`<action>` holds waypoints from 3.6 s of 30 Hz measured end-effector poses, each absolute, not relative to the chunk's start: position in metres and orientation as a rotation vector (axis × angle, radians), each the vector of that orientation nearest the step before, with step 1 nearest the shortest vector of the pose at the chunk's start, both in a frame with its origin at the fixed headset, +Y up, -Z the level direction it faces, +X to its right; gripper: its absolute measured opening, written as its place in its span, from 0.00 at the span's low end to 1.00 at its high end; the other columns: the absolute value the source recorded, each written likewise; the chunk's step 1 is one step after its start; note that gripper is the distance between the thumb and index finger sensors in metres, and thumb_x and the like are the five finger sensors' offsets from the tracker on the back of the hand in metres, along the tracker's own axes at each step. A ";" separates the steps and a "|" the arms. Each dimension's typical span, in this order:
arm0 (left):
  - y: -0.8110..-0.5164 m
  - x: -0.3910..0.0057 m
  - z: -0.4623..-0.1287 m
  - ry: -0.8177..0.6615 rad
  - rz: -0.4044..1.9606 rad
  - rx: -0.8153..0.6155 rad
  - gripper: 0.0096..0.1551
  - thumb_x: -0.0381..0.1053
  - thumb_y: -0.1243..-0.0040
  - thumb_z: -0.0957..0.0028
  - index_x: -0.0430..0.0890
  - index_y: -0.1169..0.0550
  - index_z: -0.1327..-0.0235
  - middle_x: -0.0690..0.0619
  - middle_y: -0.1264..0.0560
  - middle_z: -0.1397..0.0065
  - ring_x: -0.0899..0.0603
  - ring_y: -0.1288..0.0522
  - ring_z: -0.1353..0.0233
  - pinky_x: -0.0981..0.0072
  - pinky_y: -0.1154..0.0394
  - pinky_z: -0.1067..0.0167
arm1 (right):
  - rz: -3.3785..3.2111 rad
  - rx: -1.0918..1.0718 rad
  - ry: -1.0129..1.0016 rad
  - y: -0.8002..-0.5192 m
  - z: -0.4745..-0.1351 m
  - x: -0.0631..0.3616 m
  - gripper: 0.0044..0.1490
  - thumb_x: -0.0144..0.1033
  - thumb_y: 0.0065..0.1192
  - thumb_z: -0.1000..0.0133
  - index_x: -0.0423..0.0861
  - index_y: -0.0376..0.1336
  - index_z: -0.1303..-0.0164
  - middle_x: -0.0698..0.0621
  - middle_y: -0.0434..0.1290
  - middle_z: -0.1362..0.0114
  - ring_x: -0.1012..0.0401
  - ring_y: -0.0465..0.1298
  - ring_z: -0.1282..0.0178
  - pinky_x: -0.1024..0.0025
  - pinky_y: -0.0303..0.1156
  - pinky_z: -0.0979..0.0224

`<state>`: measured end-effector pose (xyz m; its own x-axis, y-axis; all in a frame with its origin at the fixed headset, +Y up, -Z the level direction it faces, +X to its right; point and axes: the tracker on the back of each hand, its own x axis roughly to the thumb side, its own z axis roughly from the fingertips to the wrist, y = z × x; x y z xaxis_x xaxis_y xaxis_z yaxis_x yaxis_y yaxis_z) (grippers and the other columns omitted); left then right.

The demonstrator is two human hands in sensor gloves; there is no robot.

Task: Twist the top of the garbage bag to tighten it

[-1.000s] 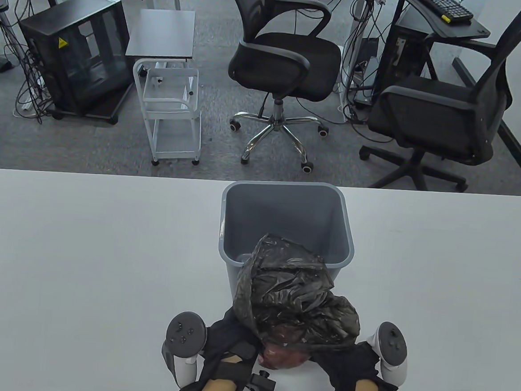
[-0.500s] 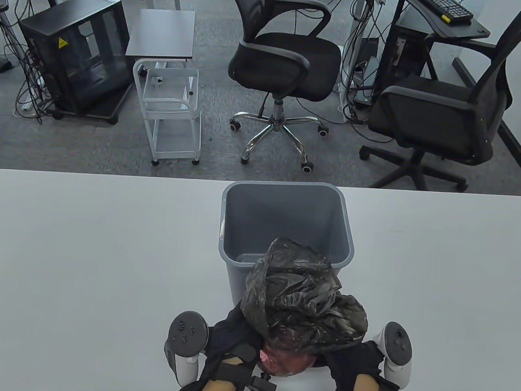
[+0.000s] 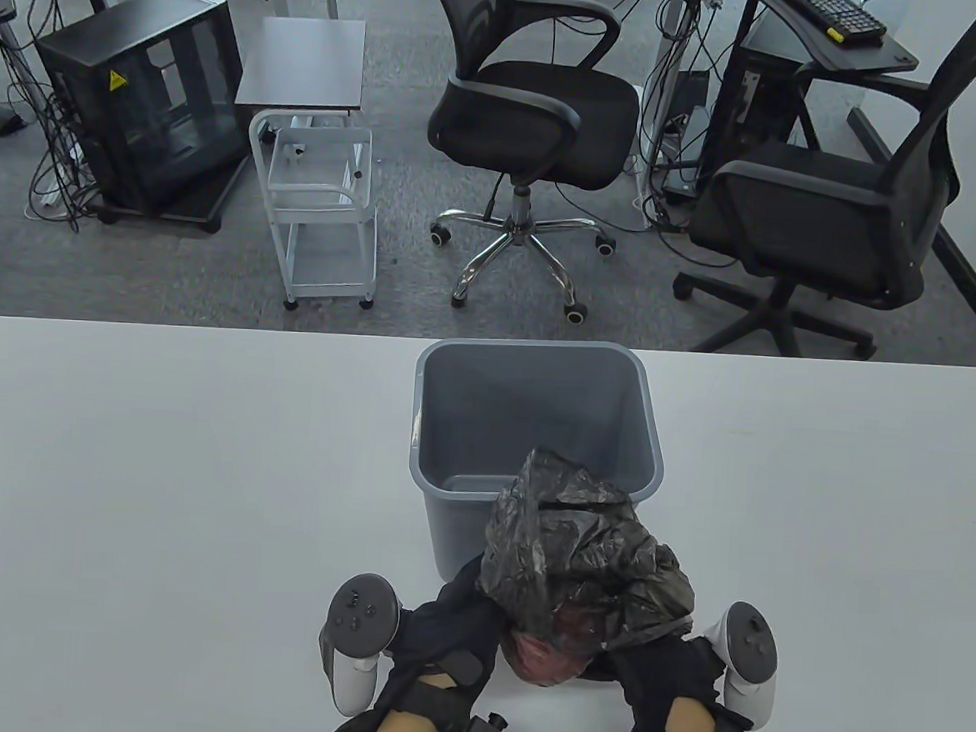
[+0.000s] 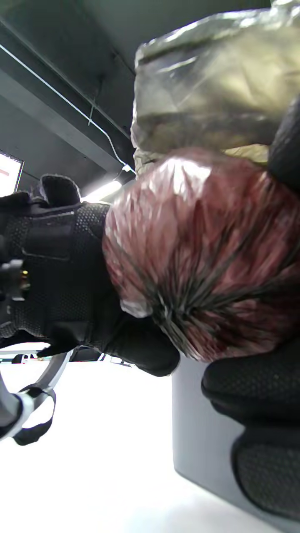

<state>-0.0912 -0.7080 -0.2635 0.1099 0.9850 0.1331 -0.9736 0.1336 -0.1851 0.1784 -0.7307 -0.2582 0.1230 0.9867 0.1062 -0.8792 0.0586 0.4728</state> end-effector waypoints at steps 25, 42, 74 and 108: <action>-0.701 -0.101 -0.258 -0.115 1.282 0.114 0.30 0.64 0.44 0.46 0.55 0.21 0.33 0.47 0.22 0.33 0.44 0.10 0.59 0.57 0.14 0.71 | 1.483 0.637 0.267 -0.724 -0.254 0.167 0.66 0.69 0.55 0.41 0.38 0.27 0.22 0.26 0.37 0.23 0.27 0.55 0.28 0.27 0.56 0.33; -0.704 -0.097 -0.259 -0.157 1.375 0.094 0.31 0.66 0.46 0.45 0.55 0.22 0.32 0.47 0.24 0.30 0.40 0.12 0.51 0.53 0.14 0.65 | 1.472 0.573 0.241 -0.725 -0.255 0.170 0.61 0.66 0.53 0.40 0.34 0.33 0.22 0.25 0.48 0.25 0.31 0.68 0.35 0.33 0.67 0.38; -0.707 -0.082 -0.262 -0.358 1.616 -0.112 0.32 0.67 0.46 0.44 0.60 0.27 0.26 0.48 0.37 0.18 0.32 0.35 0.23 0.34 0.32 0.37 | 1.431 0.454 0.221 -0.728 -0.258 0.178 0.55 0.57 0.52 0.38 0.31 0.34 0.24 0.25 0.59 0.30 0.40 0.81 0.49 0.45 0.78 0.47; -0.709 -0.092 -0.261 -0.210 1.561 -0.004 0.29 0.66 0.46 0.45 0.62 0.25 0.30 0.49 0.31 0.23 0.35 0.29 0.28 0.40 0.24 0.44 | 1.618 0.705 0.169 -0.716 -0.251 0.161 0.65 0.65 0.55 0.40 0.36 0.25 0.24 0.24 0.39 0.24 0.30 0.63 0.31 0.33 0.63 0.33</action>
